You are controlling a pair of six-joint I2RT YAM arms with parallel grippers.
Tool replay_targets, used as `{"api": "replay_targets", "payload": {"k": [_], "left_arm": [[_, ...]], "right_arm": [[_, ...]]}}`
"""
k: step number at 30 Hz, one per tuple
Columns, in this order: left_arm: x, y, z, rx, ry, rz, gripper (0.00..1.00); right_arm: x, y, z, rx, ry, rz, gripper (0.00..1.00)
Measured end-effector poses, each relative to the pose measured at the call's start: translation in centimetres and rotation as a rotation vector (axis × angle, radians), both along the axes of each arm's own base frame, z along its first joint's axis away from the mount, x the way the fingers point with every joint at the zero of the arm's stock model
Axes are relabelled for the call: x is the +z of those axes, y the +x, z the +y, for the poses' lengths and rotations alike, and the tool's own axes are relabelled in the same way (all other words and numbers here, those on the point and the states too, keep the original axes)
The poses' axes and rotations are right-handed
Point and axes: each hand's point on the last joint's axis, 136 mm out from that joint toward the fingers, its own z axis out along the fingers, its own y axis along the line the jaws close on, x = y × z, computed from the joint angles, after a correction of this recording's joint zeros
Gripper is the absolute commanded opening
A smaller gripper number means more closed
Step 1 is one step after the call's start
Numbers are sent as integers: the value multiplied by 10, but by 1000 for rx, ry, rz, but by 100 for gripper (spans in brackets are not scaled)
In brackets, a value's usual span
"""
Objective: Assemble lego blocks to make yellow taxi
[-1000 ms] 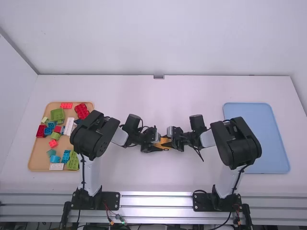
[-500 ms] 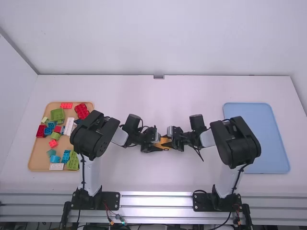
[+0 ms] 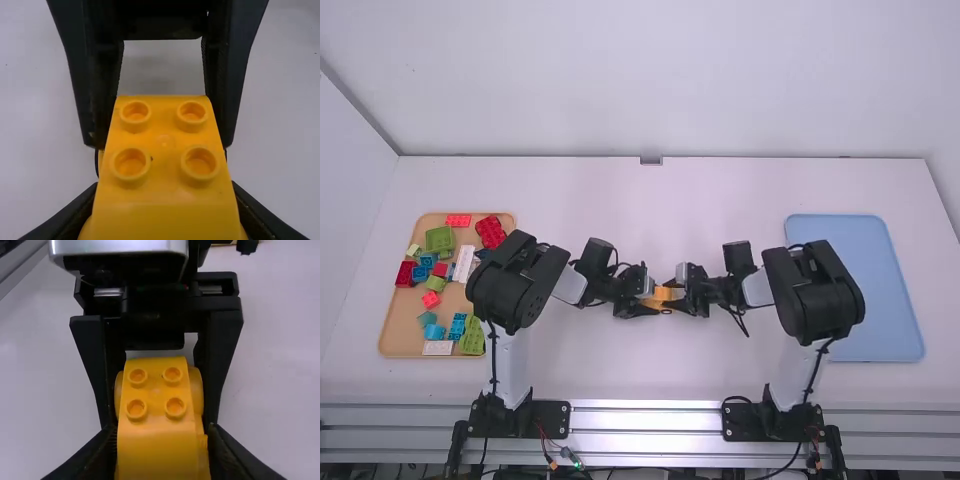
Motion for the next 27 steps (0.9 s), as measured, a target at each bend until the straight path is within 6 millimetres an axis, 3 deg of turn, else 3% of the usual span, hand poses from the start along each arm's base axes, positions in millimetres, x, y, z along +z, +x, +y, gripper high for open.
{"api": "replay_targets", "payload": {"k": [1,2,3,4,7,8,10,11,13,16,18,27], "left_arm": [[0,0,0,0,0,0,26],[0,0,0,1,0,1,26],[0,0,0,1,0,2,26],[0,0,0,1,0,2,27],[0,0,0,1,0,2,30],[0,0,0,1,0,2,35],[0,0,0,1,0,2,64],[0,0,0,1,0,0,67],[0,1,0,2,0,-1,99],[1,2,0,15,1,14,99],[2,8,0,46,22,47,99],[12,-6,24,118,244,228,99]], "right_arm": [[2,1,0,3,12,-9,53],[7,1,0,12,39,-26,75],[9,1,1,16,50,-29,84],[16,1,3,36,88,-61,99],[34,3,7,75,164,-122,99],[39,4,8,83,183,-130,99],[49,8,7,83,219,-125,99],[50,9,6,77,222,-115,99],[52,15,-4,39,229,-68,99],[48,24,-21,-36,219,-25,99],[35,27,-36,-127,180,21,99],[-19,8,-41,-285,-44,124,99]]}}
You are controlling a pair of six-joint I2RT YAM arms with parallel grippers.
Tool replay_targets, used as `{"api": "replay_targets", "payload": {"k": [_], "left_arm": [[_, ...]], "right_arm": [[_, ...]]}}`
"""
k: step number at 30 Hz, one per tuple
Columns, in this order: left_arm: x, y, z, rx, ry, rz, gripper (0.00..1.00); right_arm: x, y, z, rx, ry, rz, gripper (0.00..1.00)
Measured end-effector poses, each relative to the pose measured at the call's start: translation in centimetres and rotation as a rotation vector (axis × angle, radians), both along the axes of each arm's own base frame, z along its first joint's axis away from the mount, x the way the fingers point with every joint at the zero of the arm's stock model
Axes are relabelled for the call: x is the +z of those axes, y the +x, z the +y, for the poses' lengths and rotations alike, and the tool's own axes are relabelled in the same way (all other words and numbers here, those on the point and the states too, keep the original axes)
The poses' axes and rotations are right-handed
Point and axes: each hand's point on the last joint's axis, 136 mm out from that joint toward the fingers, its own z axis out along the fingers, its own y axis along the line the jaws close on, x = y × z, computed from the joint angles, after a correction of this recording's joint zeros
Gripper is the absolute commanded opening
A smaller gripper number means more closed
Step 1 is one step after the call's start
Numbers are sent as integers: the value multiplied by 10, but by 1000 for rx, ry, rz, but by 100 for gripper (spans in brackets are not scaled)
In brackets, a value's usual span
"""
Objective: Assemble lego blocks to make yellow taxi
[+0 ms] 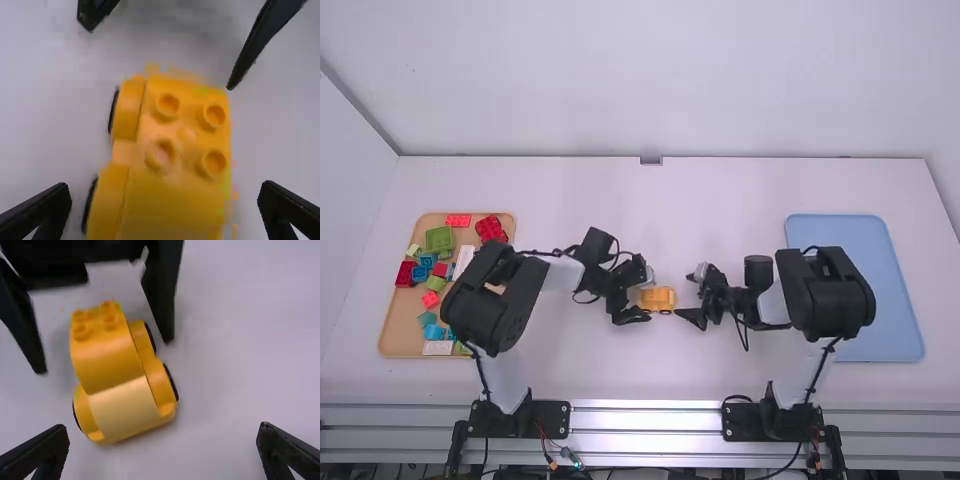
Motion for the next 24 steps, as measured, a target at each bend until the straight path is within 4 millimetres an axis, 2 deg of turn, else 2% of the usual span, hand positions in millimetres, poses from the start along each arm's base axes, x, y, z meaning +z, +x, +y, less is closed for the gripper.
{"api": "replay_targets", "payload": {"k": [2,4,6,7,10,12,14,15,17,18,20,23,24], "left_arm": [[12,-4,12,27,91,43,99],[31,1,17,57,134,37,99],[64,19,20,116,144,-13,99],[66,20,21,121,143,-18,99],[123,55,28,279,77,-126,99],[140,67,36,363,48,-150,99],[154,84,53,501,26,-173,99],[156,91,68,603,26,-169,99],[155,95,86,731,34,-153,99],[152,97,105,855,51,-137,99],[149,97,120,959,70,-126,99],[155,93,155,1199,93,-139,99],[158,92,161,1246,91,-149,99]], "right_arm": [[-8,-1,5,-4,-50,-1,99],[-10,-3,11,14,-67,2,99],[-11,-3,20,54,-81,12,99],[-11,-3,21,57,-83,12,99],[-10,1,40,141,-117,-1,99],[-10,0,47,180,-136,-19,99],[-10,-3,53,215,-149,-40,99],[-10,-4,58,235,-157,-61,99],[-10,-5,62,251,-163,-77,99],[-10,-5,66,262,-172,-90,98],[-11,-6,70,275,-182,-105,91],[-12,-10,76,295,-197,-120,61],[-12,-10,77,296,-197,-120,56]]}}
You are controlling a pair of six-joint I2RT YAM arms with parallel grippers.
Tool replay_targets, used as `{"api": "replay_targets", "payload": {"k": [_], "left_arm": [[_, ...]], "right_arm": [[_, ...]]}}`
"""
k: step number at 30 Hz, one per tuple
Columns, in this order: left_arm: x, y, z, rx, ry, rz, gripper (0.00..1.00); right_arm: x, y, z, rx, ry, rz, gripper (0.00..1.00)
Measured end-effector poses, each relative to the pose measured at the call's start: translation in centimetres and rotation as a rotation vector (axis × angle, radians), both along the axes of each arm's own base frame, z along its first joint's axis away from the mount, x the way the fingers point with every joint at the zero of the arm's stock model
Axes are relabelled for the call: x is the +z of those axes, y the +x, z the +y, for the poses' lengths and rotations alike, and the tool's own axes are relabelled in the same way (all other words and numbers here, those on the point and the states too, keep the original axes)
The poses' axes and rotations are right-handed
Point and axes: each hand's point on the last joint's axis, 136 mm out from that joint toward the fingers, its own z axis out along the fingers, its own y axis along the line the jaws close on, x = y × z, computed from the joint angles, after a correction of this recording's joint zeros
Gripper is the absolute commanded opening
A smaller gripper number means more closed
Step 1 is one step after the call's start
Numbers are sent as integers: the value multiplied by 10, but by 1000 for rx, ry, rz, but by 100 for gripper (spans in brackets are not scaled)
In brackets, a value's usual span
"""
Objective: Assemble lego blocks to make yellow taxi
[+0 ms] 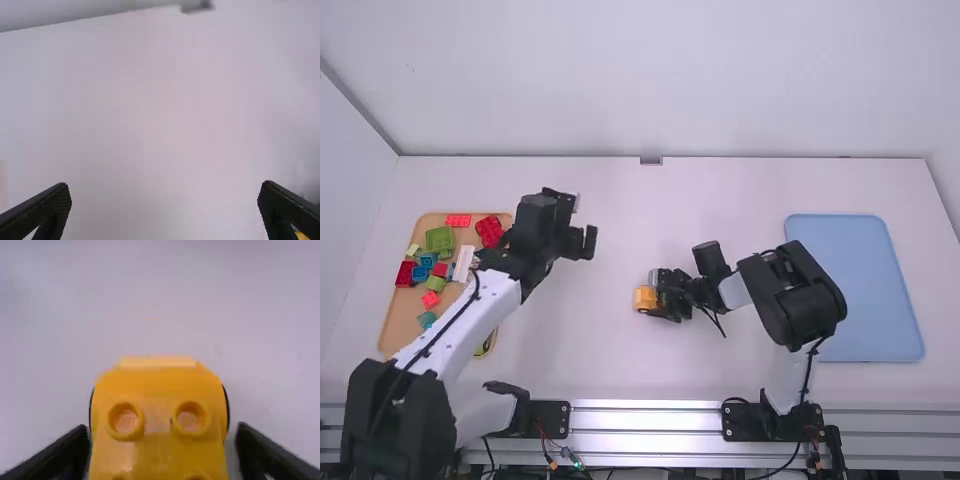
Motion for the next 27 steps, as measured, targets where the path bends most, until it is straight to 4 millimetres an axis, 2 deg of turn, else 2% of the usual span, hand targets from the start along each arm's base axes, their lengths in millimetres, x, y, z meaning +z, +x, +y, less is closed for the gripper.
{"api": "replay_targets", "payload": {"k": [3,4,6,10,13,14,16,17,18,20,22,24,27], "left_arm": [[21,-3,30,198,2,-73,99],[23,-3,32,213,1,-79,99],[35,-6,48,323,-1,-123,99],[43,-4,63,418,2,-165,99],[45,-4,68,448,16,-179,99],[46,-4,69,451,23,-186,99],[49,-2,70,449,29,-199,99],[52,-1,70,446,37,-211,99],[53,0,71,446,40,-217,99],[56,1,71,440,50,-232,99],[57,2,71,439,57,-236,99],[57,2,71,430,69,-237,99],[58,5,70,403,91,-275,99]], "right_arm": [[1,2,2,3,1,-6,45],[1,2,2,2,1,-7,45],[3,6,2,-10,2,-2,43],[3,9,-1,-43,-8,26,44],[10,18,-20,-123,-55,59,44],[18,24,-34,-176,-87,65,39],[29,33,-52,-245,-126,53,35],[43,45,-76,-335,-163,29,34],[50,50,-87,-375,-179,16,34],[68,66,-128,-518,-220,-22,33],[76,74,-157,-615,-241,-31,32],[86,81,-200,-755,-253,-30,34],[93,89,-254,-935,-240,-24,37]]}}
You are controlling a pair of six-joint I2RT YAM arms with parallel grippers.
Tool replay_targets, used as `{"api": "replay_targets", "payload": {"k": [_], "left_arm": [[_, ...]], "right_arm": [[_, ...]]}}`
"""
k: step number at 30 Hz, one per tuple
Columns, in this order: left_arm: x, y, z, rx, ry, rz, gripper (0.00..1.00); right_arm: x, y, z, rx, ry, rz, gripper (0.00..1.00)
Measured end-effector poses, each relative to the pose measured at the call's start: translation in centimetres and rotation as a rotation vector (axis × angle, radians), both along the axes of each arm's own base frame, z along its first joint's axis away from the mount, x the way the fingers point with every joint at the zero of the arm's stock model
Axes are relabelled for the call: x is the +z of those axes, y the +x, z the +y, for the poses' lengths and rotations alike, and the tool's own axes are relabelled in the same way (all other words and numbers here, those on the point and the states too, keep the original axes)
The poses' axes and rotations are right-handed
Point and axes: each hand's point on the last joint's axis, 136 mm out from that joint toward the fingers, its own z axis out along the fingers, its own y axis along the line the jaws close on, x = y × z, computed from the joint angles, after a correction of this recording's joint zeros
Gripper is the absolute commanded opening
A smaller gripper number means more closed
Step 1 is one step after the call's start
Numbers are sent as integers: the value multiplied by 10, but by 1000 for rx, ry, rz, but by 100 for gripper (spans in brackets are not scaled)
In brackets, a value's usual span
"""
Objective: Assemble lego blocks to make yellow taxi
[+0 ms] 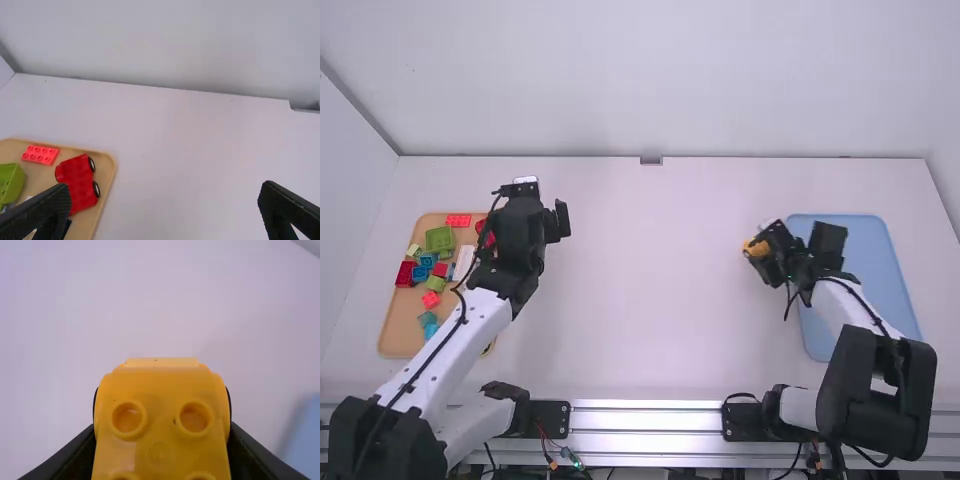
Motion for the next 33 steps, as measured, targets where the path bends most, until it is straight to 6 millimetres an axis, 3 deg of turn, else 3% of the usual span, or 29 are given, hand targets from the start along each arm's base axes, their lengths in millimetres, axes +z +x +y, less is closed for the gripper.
{"api": "replay_targets", "payload": {"k": [2,6,11,14,17,19,20,21,22,23,24,29,33], "left_arm": [[-5,2,-4,-33,21,-35,99],[-26,-1,-10,-91,40,-69,99],[-50,-9,-21,-183,60,-43,99],[-56,-11,-29,-233,54,-29,99],[-56,-11,-32,-247,47,-29,99],[-56,-11,-33,-252,45,-29,99],[-56,-11,-33,-254,45,-29,99],[-57,-11,-34,-257,43,-26,99],[-57,-11,-34,-257,43,-26,99],[-59,-12,-34,-258,44,-18,99],[-60,-12,-34,-260,45,-13,99],[-61,-14,-48,-317,90,-4,99],[-61,-17,-61,-366,119,1,99]], "right_arm": [[4,3,-41,-145,16,-14,40],[5,6,-88,-295,39,-50,42],[-17,7,-112,-386,68,-17,40],[-44,6,-133,-486,68,29,37],[-59,4,-144,-539,74,57,38],[-73,-2,-151,-578,86,88,43],[-77,-4,-154,-591,89,99,50],[-82,-9,-158,-615,98,116,66],[-82,-10,-159,-623,102,120,69],[-83,-12,-163,-644,111,125,88],[-83,-13,-166,-661,116,124,99],[-85,-18,-165,-714,163,159,99],[-72,-17,-162,-733,183,148,99]]}}
